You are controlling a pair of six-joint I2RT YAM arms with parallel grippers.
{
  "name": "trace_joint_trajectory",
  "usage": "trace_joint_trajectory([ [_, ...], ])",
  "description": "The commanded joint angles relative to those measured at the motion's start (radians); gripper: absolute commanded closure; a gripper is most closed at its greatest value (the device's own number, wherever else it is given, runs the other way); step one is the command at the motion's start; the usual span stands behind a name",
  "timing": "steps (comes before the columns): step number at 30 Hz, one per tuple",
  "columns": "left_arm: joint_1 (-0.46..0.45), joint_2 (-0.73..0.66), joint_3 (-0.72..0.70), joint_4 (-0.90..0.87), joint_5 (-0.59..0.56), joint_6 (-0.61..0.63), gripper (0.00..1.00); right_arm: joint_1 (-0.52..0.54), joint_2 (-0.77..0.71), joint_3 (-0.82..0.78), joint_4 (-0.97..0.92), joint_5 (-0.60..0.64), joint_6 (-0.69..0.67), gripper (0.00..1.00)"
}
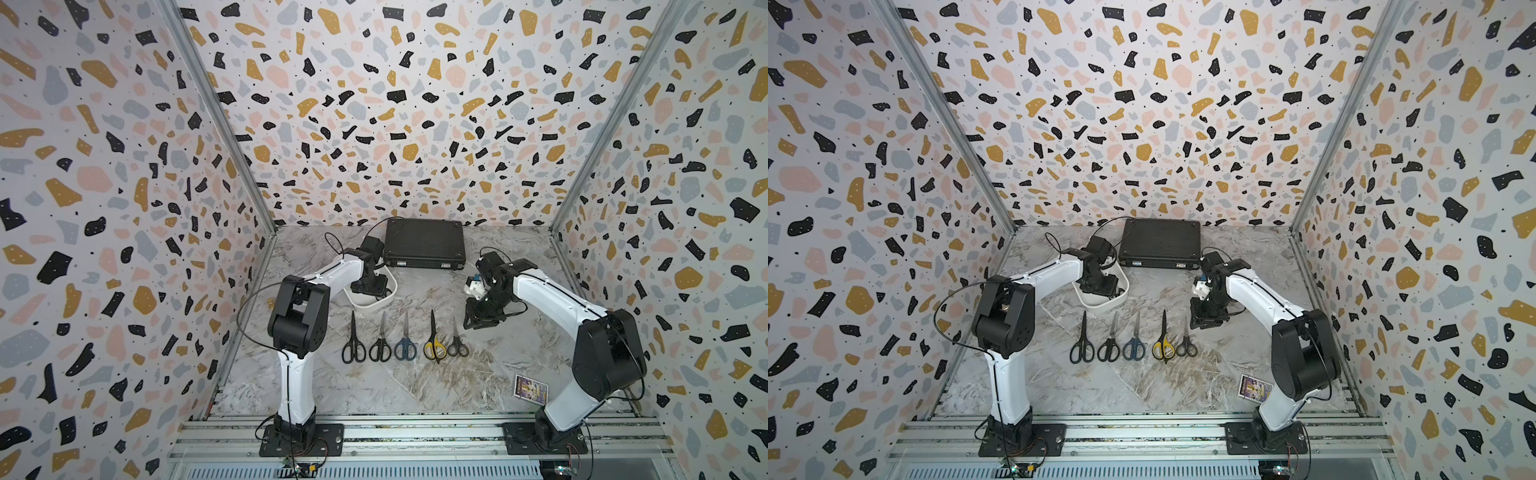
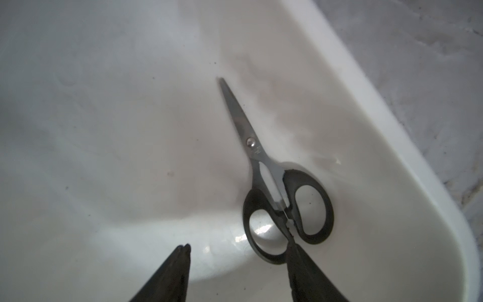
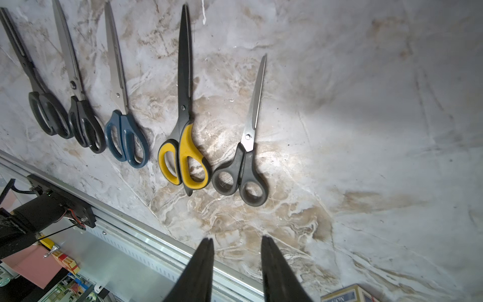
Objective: Take the scissors out of the storage box
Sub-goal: Pick up the scissors from the storage box.
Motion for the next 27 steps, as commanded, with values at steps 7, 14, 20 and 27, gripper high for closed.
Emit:
trace_joint_trajectory([
  [7,-0.001,0.135,0.074,-0.098,-0.107,0.011,0.57,0.004,0.008,0.067,-0.035,-0.012,-0.022,0.65],
  [14,0.002,0.214,0.202,-0.175,-0.154,-0.005,0.78,0.004,0.027,0.101,-0.034,-0.037,-0.025,0.65],
  [20,0.018,0.235,0.256,-0.18,-0.113,-0.01,0.98,0.004,0.036,0.126,-0.033,-0.051,-0.034,0.65],
  [27,0.02,0.105,0.237,-0.145,-0.107,0.015,1.0,0.004,0.037,0.146,-0.034,-0.064,-0.045,0.66],
])
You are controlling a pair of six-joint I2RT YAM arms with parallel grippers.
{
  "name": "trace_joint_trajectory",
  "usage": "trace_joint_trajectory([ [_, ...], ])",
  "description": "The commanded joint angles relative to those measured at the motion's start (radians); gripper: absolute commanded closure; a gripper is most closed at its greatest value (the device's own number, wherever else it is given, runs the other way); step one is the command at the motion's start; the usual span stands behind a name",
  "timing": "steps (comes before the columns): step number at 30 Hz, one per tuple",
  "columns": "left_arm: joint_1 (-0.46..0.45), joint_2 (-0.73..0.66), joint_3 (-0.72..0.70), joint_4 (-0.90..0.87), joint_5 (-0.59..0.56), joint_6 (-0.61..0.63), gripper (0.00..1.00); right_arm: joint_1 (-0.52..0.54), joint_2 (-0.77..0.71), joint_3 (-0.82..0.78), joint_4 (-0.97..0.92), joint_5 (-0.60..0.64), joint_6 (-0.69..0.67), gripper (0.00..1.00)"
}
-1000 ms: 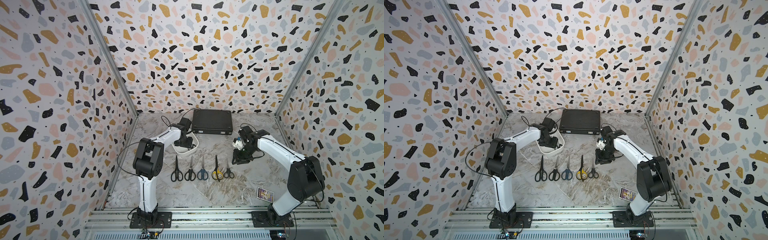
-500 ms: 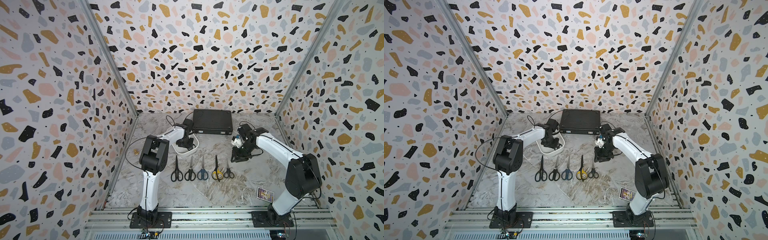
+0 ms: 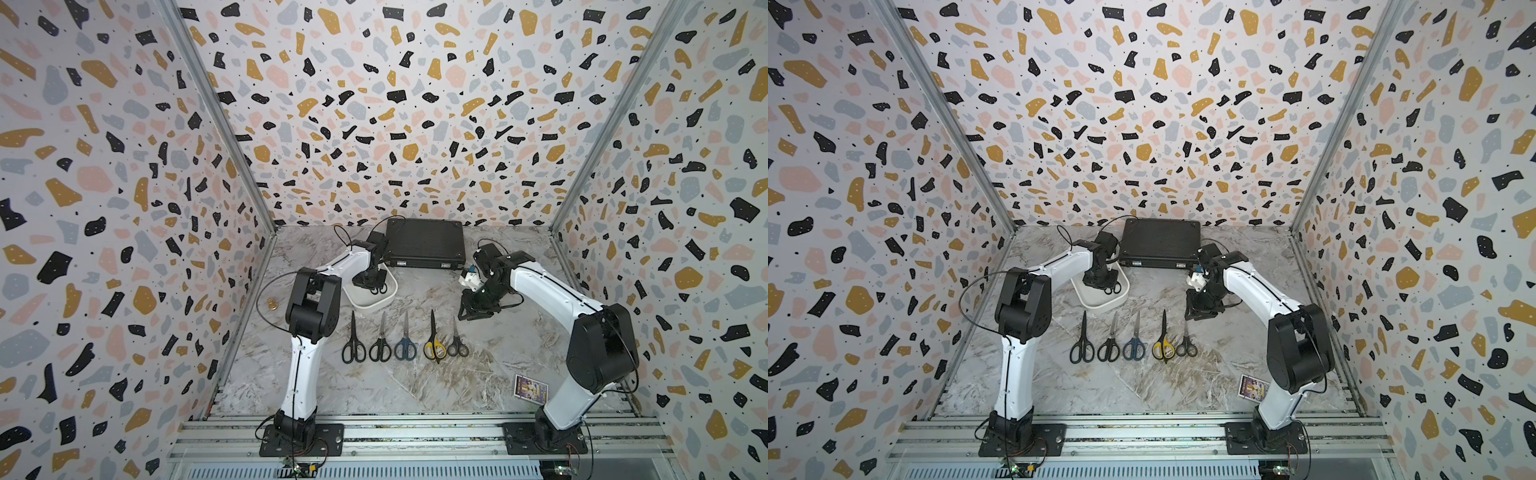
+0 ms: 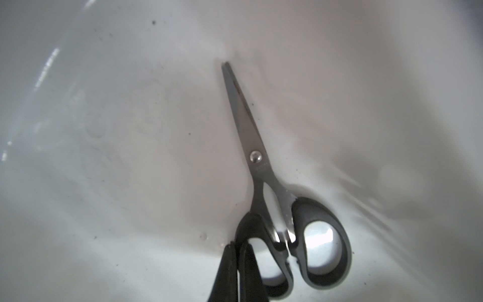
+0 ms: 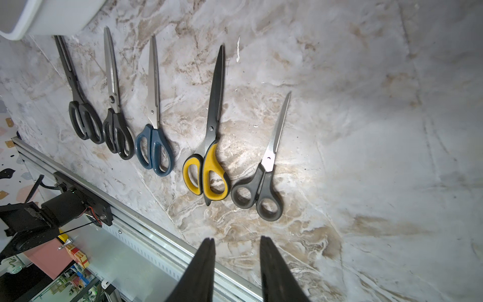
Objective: Take the scissors out of the storage box
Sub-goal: Pick up the scissors from the storage box.
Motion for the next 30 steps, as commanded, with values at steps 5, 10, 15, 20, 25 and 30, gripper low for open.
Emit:
trace_joint_trajectory([
  [5,0.008,-0.26,-0.057,0.022,0.044,0.055,1.0,0.004,-0.011,0.145,-0.024,-0.057,-0.039,0.66],
  [10,0.008,-0.43,-0.147,0.055,0.154,0.05,1.0,0.004,-0.026,0.243,0.074,-0.15,-0.005,0.63],
  [15,-0.002,-0.553,-0.23,0.111,0.284,0.002,1.0,0.01,-0.008,0.309,0.264,-0.271,0.095,0.6],
  [20,-0.031,-0.612,-0.246,0.131,0.327,-0.033,1.0,0.044,0.054,0.386,0.337,-0.325,0.136,0.56],
  [25,-0.062,-0.621,-0.245,0.137,0.339,-0.055,1.0,0.089,0.109,0.442,0.324,-0.311,0.128,0.56],
  [30,-0.078,-0.632,-0.243,0.153,0.359,-0.076,1.0,0.11,0.143,0.472,0.312,-0.304,0.122,0.56],
])
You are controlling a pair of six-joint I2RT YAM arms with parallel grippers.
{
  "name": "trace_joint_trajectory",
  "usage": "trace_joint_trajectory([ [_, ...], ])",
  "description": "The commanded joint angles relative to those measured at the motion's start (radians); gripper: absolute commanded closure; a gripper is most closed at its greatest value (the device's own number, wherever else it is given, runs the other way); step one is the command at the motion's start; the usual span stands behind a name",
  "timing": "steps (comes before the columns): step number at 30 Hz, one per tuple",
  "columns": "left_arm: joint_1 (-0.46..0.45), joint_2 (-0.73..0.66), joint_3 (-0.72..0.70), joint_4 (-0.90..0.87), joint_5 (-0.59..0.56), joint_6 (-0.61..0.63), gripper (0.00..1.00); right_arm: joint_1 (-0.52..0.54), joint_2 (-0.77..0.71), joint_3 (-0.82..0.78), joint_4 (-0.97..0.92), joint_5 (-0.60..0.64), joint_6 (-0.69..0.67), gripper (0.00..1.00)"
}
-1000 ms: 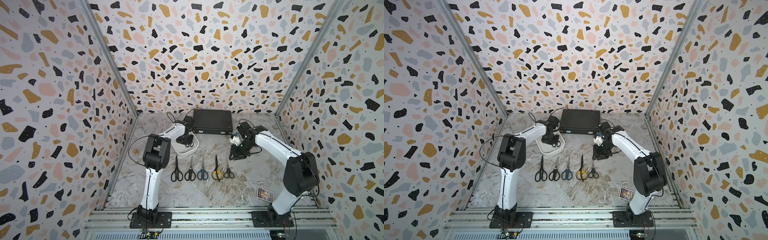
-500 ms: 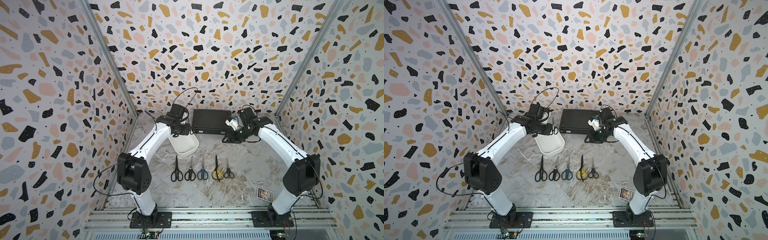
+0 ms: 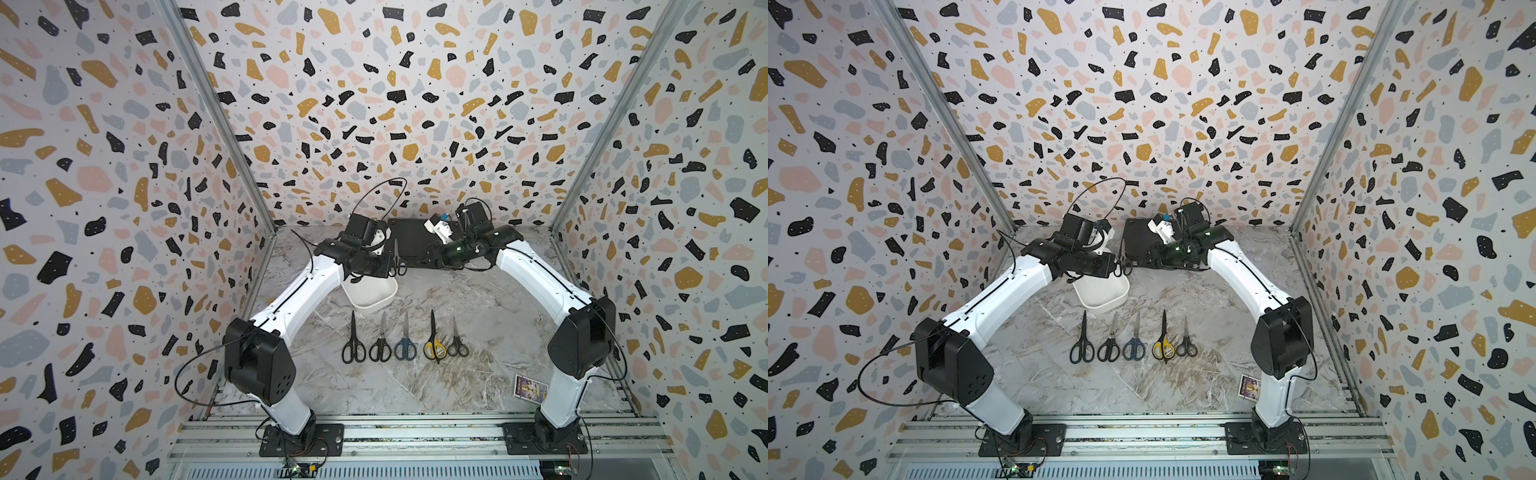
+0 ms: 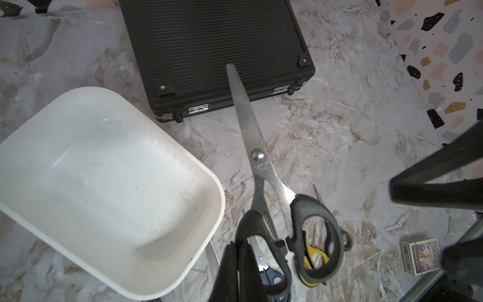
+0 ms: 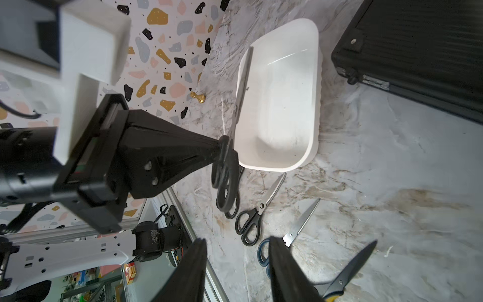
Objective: Take the scissors out of the storage box
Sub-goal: Pick up the scissors from the storage box, then place the scissors at the center of the board.
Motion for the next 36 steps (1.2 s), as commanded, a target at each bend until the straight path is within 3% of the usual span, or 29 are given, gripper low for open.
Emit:
trace_joint_trajectory([
  [1,-0.009,-0.043,-0.004,0.045,0.024,-0.02,1.0,0.01,-0.005,0.054,-0.005,-0.011,0.002,0.56],
  [17,-0.047,-0.042,0.008,0.064,0.029,-0.053,1.0,0.062,0.074,0.095,0.015,-0.02,0.035,0.61],
  [22,-0.057,-0.036,0.023,0.062,0.029,-0.054,1.0,0.061,0.082,0.082,0.027,-0.023,0.052,0.74],
  [26,-0.063,-0.029,0.026,0.06,0.025,-0.063,1.0,0.061,0.077,0.07,0.022,-0.001,0.069,0.93],
  [27,-0.063,-0.027,0.028,0.057,0.023,-0.066,0.89,0.061,0.074,0.064,0.022,0.003,0.08,0.96],
  [29,-0.063,-0.025,0.028,0.047,0.005,-0.072,0.53,0.056,0.063,0.045,0.019,0.021,0.104,0.98],
  [30,-0.065,-0.027,0.032,0.035,-0.017,-0.074,0.33,0.048,0.053,0.033,0.01,0.04,0.117,0.99],
  [31,-0.064,-0.027,0.035,0.022,-0.04,-0.073,0.02,0.038,0.042,0.023,-0.007,0.067,0.123,1.0],
  [36,-0.064,-0.044,0.042,-0.056,-0.161,-0.031,0.0,-0.098,-0.063,-0.129,-0.152,0.164,0.063,1.0],
])
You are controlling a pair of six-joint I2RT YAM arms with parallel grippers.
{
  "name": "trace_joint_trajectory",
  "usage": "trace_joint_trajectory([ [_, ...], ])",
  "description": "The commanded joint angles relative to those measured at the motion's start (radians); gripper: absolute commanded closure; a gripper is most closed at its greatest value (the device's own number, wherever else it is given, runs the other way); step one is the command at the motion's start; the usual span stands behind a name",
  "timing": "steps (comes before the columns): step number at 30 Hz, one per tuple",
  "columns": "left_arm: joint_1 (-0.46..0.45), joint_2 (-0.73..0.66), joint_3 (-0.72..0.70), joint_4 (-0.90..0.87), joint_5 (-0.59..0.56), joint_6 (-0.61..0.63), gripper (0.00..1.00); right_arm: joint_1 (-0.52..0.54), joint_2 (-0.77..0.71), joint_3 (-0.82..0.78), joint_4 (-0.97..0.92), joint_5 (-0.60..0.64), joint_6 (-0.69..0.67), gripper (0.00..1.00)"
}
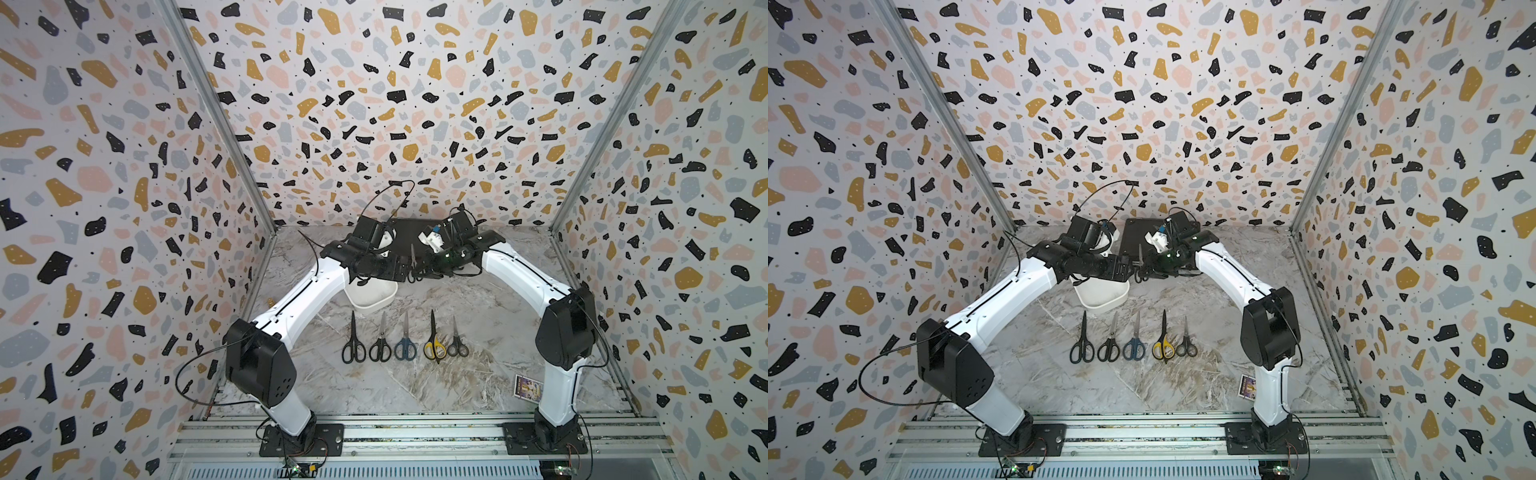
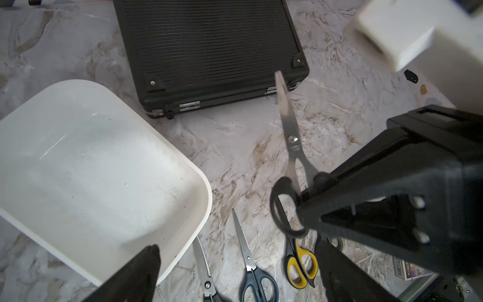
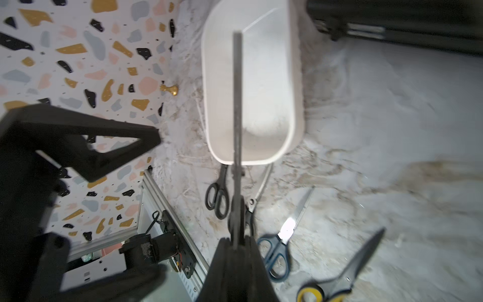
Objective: Take the scissors out of the storage box
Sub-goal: Place the scissors at the center of the board.
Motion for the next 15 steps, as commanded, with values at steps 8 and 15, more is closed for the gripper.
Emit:
trace_joint_trajectory([
  [8,0.029,-0.03,-0.025,-0.074,-0.136,0.023,0.0,-0.245,-0.33,-0.557,-0.312,0.188,-0.221,0.99],
  [15,0.033,0.006,0.007,-0.071,-0.098,0.011,0.0,-0.248,-0.338,-0.69,-0.232,0.171,-0.207,1.0],
])
